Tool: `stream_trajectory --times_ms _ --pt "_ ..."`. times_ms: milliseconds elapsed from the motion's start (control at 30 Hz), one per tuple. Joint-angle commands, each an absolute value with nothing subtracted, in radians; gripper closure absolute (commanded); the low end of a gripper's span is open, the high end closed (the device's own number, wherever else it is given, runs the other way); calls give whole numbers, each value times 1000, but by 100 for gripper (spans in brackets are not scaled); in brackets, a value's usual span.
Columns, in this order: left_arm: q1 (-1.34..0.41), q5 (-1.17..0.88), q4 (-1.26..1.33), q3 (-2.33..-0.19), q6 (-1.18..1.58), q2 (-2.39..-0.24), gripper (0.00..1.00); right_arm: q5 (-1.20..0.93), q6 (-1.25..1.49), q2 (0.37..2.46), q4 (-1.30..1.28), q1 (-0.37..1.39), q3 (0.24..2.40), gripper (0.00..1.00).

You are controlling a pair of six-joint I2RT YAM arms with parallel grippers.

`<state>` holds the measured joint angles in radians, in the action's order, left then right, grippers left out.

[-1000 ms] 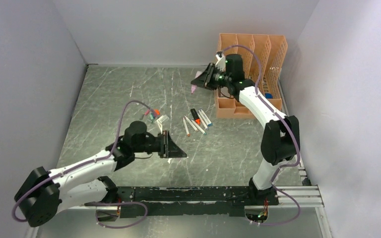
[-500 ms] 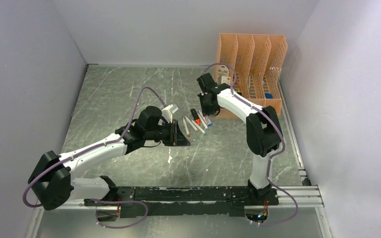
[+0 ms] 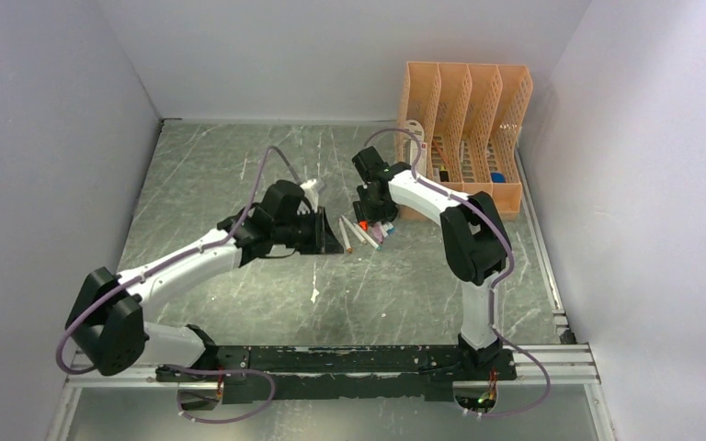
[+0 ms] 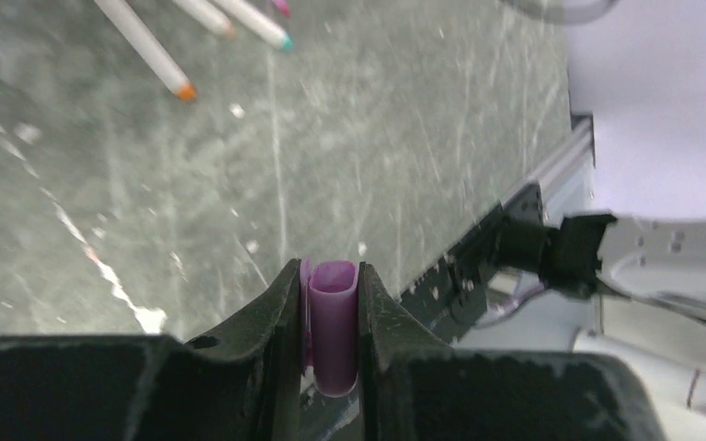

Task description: Open the pen caps

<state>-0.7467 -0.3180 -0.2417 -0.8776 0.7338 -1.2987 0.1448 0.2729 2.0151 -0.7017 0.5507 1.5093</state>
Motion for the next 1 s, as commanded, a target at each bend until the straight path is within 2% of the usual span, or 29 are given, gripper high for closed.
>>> stream_trajectory --times_ms 0,133,267,533,633,767,833,900,933,967 --pt "-651 -265 -339 -989 653 -1378 93 124 267 1992 -679 551 1479 66" --pt "-541 -258 -396 -1081 584 -1476 93 100 270 1965 -674 551 1465 64" --pt "-514 -122 -488 -1204 499 -1610 91 53 285 1878 -646 543 1404 62" --pt "-509 7 -540 -1375 445 -1902 87 -45 326 1598 -570 540 1190 35" --pt "-505 44 -530 -1400 442 -1950 86 -68 346 1490 -559 540 1107 30" --pt "-500 86 -543 -1453 430 -2022 80 -62 361 1386 -562 540 1020 25" --pt "-496 92 -543 -1462 430 -2043 71 -42 363 1350 -564 536 981 22" --pt "-495 95 -547 -1464 431 -2048 56 -35 363 1323 -569 524 947 19" --pt "-495 92 -546 -1455 431 -2041 38 -33 363 1310 -567 515 934 13" --pt "-495 87 -542 -1444 432 -2030 16 -35 365 1298 -565 507 920 3"
